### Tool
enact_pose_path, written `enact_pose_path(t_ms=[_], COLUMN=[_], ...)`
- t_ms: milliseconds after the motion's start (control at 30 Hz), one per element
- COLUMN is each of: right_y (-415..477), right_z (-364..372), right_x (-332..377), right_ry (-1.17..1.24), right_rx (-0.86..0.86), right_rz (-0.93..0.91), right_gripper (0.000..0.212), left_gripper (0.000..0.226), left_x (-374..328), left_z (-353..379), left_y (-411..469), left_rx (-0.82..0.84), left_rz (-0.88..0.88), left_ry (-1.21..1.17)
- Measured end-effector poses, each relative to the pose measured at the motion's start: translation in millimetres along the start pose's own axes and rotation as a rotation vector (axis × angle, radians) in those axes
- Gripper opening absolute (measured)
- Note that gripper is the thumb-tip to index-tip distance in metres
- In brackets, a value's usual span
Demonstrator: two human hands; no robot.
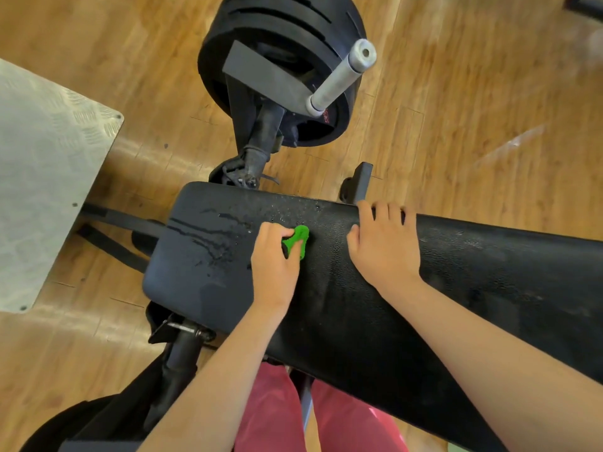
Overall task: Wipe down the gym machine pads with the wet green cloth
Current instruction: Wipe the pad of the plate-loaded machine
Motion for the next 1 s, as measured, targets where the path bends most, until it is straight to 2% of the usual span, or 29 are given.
enact_pose_path(t_ms=[100, 267, 367, 433, 567, 700, 833, 933, 1000], right_y=[1, 1, 2, 1, 2, 2, 2, 2, 3], right_z=[0, 1, 2, 1, 1, 1, 2, 3, 4], right_x=[-1, 0, 0, 0, 1, 1, 0, 1, 1], right_ry=[-0.012, -0.01, -0.016, -0.016, -0.014, -0.02, -0.009, -0.009, -0.008], right_rx=[0.007, 0.018, 0.023, 0.026, 0.034, 0.042, 0.058, 0.064, 0.068], right_rz=[0.009, 0.013, 0.017, 0.018, 0.025, 0.032, 0.034, 0.035, 0.035], right_gripper=[0.045, 0.045, 0.045, 0.046, 0.046, 0.045, 0.045, 0.046, 0.045], left_gripper=[0.014, 0.013, 0.014, 0.014, 0.015, 0.014, 0.014, 0.017, 0.018], left_x=[24, 70, 65, 37, -30, -22, 33, 65, 68], left_z=[-11, -24, -25, -12, 25, 25, -4, -15, -13], left_y=[32, 77, 71, 57, 30, 49, 87, 108, 113], left_rx=[-0.053, -0.09, -0.133, -0.1, 0.042, 0.069, -0.03, -0.013, 0.015], left_rz=[-0.023, -0.227, -0.322, -0.266, -0.035, 0.051, -0.068, -0.199, -0.215], left_ry=[0.044, 0.123, 0.106, 0.029, -0.108, -0.082, 0.044, 0.118, 0.138])
Point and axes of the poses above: each hand's wrist, its own y-axis towards the middle knuckle, its own z-axis out of the palm, x = y × z, the point moved 10 cm from there along y, towards the middle knuckle, and after that the axes turned 3 degrees about -x, right-handed, at the moved point
